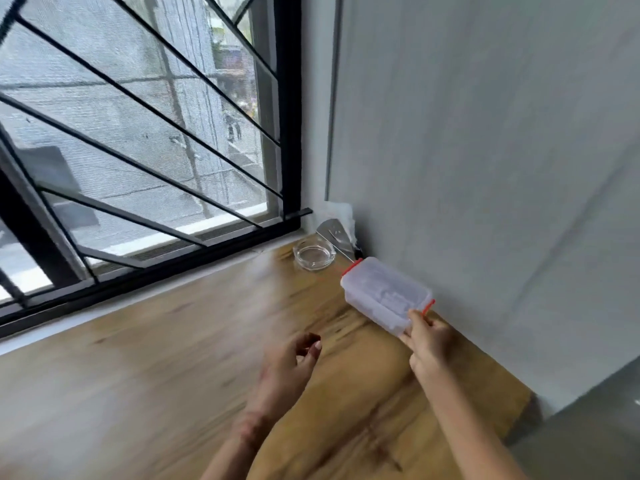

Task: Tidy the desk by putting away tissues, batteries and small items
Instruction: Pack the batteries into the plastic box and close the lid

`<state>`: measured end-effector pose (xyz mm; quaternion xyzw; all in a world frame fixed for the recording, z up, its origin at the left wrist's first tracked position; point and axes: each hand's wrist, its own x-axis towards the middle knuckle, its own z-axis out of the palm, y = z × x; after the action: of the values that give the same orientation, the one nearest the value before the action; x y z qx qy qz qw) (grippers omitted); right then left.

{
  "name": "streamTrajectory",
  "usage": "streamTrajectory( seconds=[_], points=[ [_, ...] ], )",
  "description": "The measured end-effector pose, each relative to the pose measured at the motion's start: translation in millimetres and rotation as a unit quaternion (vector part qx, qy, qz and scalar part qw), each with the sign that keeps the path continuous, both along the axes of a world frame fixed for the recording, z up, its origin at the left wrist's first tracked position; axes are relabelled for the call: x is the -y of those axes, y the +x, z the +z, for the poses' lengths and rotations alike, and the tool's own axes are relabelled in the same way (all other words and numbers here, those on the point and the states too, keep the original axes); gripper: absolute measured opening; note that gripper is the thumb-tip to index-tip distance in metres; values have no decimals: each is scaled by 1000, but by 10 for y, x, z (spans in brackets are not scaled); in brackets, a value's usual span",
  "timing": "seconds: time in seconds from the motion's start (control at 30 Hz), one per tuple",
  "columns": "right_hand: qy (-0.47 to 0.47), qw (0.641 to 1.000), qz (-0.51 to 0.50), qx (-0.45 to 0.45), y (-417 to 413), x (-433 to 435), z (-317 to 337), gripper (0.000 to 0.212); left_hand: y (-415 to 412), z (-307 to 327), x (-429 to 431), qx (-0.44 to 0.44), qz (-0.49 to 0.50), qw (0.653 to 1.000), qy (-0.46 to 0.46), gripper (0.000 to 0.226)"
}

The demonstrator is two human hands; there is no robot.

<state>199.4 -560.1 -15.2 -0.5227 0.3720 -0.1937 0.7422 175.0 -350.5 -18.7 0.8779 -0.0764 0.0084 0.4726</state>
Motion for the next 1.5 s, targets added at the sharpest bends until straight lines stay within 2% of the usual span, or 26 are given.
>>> streamTrajectory(
  seconds=[0.27,0.6,0.77,0.87,0.97,1.07,1.27,1.5],
  points=[
    [21,999,-37,-19,251,55,-159,32,8,-71,-101,-29,-17,999,19,18],
    [-2,998,-56,-30,358,11,-219,20,-30,-96,-244,-29,-9,999,21,20],
    [-4,997,-62,-49,310,-35,-122,44,-88,-90,-300,-28,-2,999,17,19],
    [-65,996,-52,-34,227,-169,-9,65,-148,-50,-334,-28,-1,999,20,20],
    [-188,981,-26,-24,148,-383,18,72,-215,31,-385,-23,7,999,24,20],
    [-270,962,46,8,24,-735,37,63,-350,72,-517,-22,24,999,24,21],
    [-321,922,200,83,-262,-1573,89,48,-755,101,-951,-23,101,994,23,21],
    [-310,882,326,139,-863,-2483,127,32,-1376,151,-1681,-38,194,980,28,22]
  ],
)
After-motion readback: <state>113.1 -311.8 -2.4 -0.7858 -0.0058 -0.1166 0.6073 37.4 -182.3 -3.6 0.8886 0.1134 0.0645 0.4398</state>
